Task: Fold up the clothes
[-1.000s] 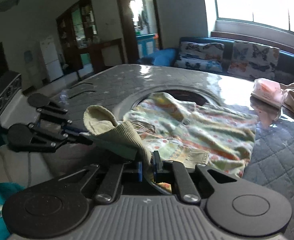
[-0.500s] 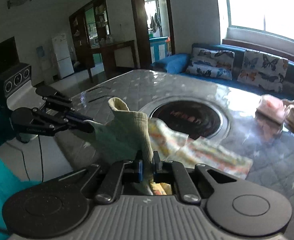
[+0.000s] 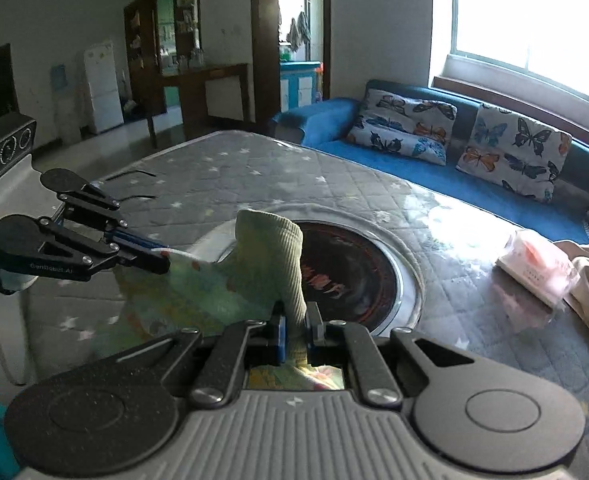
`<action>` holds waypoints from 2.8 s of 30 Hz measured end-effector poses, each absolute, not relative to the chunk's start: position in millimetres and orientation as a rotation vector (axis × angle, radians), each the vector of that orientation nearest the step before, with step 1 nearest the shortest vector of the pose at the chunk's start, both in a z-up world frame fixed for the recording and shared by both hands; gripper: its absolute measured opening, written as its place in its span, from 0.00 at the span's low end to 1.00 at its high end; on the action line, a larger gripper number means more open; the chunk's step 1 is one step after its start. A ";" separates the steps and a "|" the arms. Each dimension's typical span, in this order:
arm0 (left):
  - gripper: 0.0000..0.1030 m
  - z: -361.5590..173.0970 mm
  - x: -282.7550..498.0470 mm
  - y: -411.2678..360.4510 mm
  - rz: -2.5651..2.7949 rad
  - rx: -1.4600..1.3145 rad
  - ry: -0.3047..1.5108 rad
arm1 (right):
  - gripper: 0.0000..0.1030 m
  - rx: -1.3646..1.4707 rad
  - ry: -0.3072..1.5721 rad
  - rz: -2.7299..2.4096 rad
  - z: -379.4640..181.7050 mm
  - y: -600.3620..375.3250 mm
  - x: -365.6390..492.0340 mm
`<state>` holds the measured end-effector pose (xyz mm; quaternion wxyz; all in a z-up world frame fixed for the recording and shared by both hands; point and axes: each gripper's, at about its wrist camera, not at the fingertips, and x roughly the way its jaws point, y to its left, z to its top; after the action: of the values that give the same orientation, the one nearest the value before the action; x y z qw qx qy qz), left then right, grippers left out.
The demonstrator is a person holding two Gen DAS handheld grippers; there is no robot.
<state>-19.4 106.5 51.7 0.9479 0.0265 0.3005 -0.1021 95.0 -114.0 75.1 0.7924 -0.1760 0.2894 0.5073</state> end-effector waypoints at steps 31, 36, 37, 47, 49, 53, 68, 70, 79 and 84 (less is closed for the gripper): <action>0.10 26.2 0.2 62.9 -0.242 -0.095 0.688 | 0.23 -0.235 0.731 0.808 -6.3 -158.5 115.2; 0.10 16.3 11.9 46.3 -0.268 -0.089 0.721 | 0.23 -0.226 0.736 0.796 -11.7 -154.3 119.0; 0.10 14.3 14.2 44.9 -0.266 -0.085 0.726 | 0.23 -0.226 0.735 0.801 -12.2 -151.2 119.7; 0.24 6.6 25.8 58.5 -0.210 -0.128 0.745 | 0.23 -0.230 0.734 0.848 -17.8 -120.6 126.8; 0.23 6.4 25.8 66.8 -0.180 -0.139 0.745 | 0.23 -0.231 0.734 0.857 -18.9 -114.4 128.2; 0.23 4.6 25.7 86.1 -0.123 -0.167 0.744 | 0.23 -0.231 0.723 0.902 -14.2 -111.4 119.0; 0.23 20.8 -6.4 109.1 -0.056 -0.208 0.701 | 0.36 -0.313 0.688 1.085 -6.1 -94.2 62.5; 0.23 26.7 -18.5 97.8 -0.096 -0.191 0.687 | 0.36 -0.342 0.676 1.100 -6.2 -93.3 51.2; 0.23 16.9 -46.5 66.2 -0.179 -0.225 0.712 | 0.37 -0.375 0.662 1.173 -5.0 -101.5 16.2; 0.23 1.8 -50.4 64.6 -0.163 -0.240 0.754 | 0.37 -0.383 0.658 1.152 -6.4 -118.2 7.4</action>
<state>-50.4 64.6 1.8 0.9196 -0.1167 0.3667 -0.0792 7.4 -118.2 -6.4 0.7710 -0.1765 0.3034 0.5314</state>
